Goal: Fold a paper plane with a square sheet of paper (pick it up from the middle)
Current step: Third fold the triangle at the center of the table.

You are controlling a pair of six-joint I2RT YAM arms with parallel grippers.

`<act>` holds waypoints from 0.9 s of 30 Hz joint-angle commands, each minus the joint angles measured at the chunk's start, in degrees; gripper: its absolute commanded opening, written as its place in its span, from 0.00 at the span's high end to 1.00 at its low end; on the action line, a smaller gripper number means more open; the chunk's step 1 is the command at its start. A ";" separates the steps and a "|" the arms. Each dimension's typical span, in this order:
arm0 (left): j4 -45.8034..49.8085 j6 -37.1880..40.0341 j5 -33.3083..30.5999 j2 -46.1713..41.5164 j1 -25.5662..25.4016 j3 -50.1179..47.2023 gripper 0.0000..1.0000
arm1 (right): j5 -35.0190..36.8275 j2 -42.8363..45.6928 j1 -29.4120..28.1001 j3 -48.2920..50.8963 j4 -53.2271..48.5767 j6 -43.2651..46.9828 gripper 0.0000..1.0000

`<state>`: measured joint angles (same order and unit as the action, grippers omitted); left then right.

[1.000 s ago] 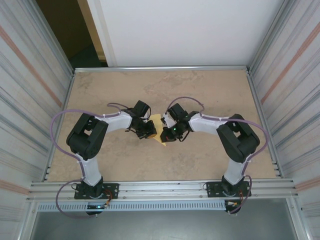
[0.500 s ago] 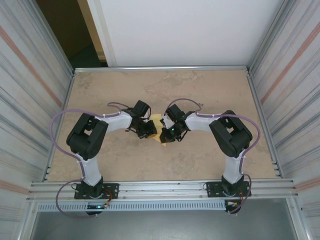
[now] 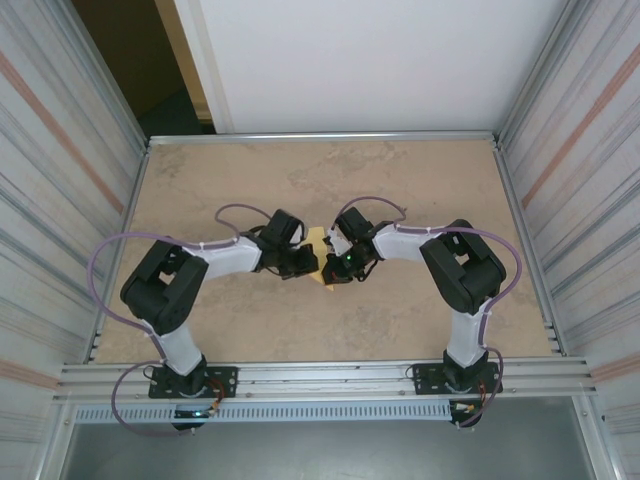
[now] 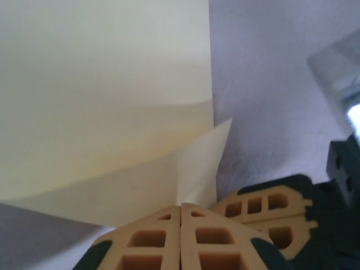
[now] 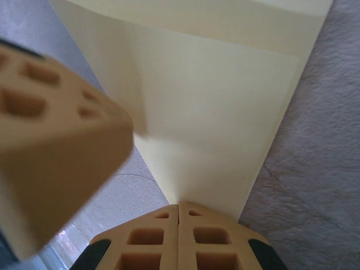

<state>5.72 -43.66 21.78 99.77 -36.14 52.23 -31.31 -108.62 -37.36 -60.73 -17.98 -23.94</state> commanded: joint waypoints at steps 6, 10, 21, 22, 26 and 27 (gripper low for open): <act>-2.90 0.28 -0.12 1.71 -0.50 -0.49 0.95 | 2.98 -2.10 0.28 1.85 -3.83 -1.06 1.00; -2.82 0.33 0.00 2.75 -0.52 -0.33 0.95 | 3.01 -2.29 0.31 1.78 -4.01 -1.10 1.00; -3.58 2.33 -0.69 2.27 3.82 -4.93 0.95 | 4.30 -3.59 -0.33 1.87 -7.66 -0.84 1.00; -3.65 2.73 -0.50 2.10 4.61 -5.23 0.95 | 4.29 -3.70 -0.29 2.10 -7.73 -0.88 1.00; -4.82 4.10 0.34 1.84 8.41 -6.76 0.95 | 4.22 -3.86 0.12 2.93 -7.82 -1.28 1.00; -4.92 4.42 0.54 1.88 9.29 -6.86 0.95 | 4.24 -3.85 0.15 3.04 -7.81 -1.33 1.00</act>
<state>-1.67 -41.89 27.55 101.75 -30.65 47.51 -31.57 -108.95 -37.45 -60.75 -17.98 -23.97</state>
